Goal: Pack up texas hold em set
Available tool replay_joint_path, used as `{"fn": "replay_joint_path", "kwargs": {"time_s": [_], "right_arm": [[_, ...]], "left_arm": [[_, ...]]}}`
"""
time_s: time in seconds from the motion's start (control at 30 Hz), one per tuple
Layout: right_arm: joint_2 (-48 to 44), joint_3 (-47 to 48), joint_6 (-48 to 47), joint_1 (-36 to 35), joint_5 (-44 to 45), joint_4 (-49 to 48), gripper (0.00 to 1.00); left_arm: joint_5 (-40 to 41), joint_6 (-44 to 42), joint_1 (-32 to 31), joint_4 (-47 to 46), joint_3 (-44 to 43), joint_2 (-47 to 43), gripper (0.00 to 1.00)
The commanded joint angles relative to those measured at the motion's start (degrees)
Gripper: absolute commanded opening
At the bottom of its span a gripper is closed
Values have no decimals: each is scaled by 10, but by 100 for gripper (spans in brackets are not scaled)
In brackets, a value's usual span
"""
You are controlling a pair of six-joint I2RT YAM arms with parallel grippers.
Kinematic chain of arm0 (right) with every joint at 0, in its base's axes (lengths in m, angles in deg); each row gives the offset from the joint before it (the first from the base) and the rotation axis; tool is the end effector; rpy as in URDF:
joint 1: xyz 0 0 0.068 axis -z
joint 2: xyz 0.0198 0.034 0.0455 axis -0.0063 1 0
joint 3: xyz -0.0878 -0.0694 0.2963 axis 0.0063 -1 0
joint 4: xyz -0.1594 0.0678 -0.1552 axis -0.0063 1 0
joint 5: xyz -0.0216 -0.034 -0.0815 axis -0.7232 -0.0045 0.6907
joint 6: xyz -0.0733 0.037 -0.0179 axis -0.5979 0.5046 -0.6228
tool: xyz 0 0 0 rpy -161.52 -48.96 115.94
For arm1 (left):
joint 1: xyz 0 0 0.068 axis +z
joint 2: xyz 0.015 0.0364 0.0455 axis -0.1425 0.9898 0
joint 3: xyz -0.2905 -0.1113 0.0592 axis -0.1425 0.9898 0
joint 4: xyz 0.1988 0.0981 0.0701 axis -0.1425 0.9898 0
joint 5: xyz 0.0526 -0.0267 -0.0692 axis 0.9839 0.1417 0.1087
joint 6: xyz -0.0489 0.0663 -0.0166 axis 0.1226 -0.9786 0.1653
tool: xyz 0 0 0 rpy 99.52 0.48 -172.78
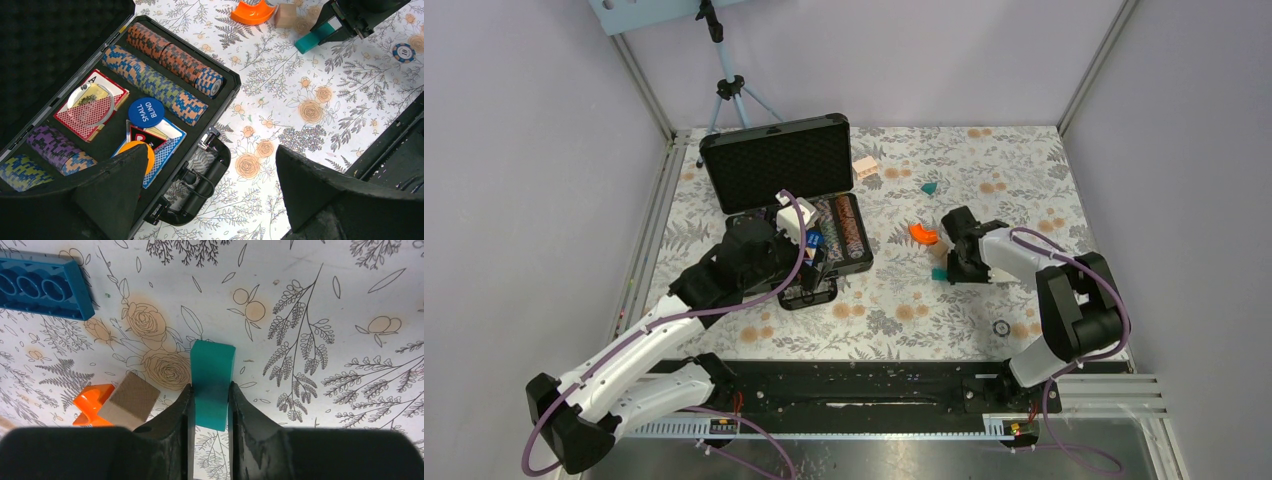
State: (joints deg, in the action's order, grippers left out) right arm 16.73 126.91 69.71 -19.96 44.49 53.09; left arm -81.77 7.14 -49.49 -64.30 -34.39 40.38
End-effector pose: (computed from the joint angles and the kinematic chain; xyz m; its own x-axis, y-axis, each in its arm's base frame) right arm 0.2454 0.0719 0.1855 0.0970 0.9875 -0.1241 0.9507 -0.0551 0.3053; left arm 0.1322 -0.1185 0.3394 -0.3380 0.2667 -0.9025 0.6682 0.7433 -0.0306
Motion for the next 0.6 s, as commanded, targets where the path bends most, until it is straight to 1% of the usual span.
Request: {"fn": "replay_joint_path", "kwargs": {"time_s": [0.0, 0.07, 0.13, 0.2, 0.33, 0.4, 0.47, 0.57], "right_arm": [[-22, 19, -78, 4, 31, 33, 3], [-27, 33, -150, 4, 29, 33, 2], [-21, 46, -242, 4, 9, 29, 0], [-12, 56, -307, 5, -5, 38, 0], [-34, 46, -343, 5, 10, 43, 0], [-46, 46, -378, 5, 0, 27, 0], [-47, 54, -425, 5, -28, 16, 0], [-22, 68, -533, 5, -127, -20, 0]], "left_arm": [[0, -5, -1, -27, -1, -11, 98], [0, -5, -2, -27, -1, -11, 98], [1, -6, -3, -25, -2, -11, 98], [1, -6, -1, -25, -2, -10, 98], [-1, -6, -1, -25, -2, -9, 98], [1, -6, -2, -25, -2, -8, 98], [2, -5, -2, -25, -2, -8, 98], [-5, -4, -2, -24, -3, -6, 98]]}}
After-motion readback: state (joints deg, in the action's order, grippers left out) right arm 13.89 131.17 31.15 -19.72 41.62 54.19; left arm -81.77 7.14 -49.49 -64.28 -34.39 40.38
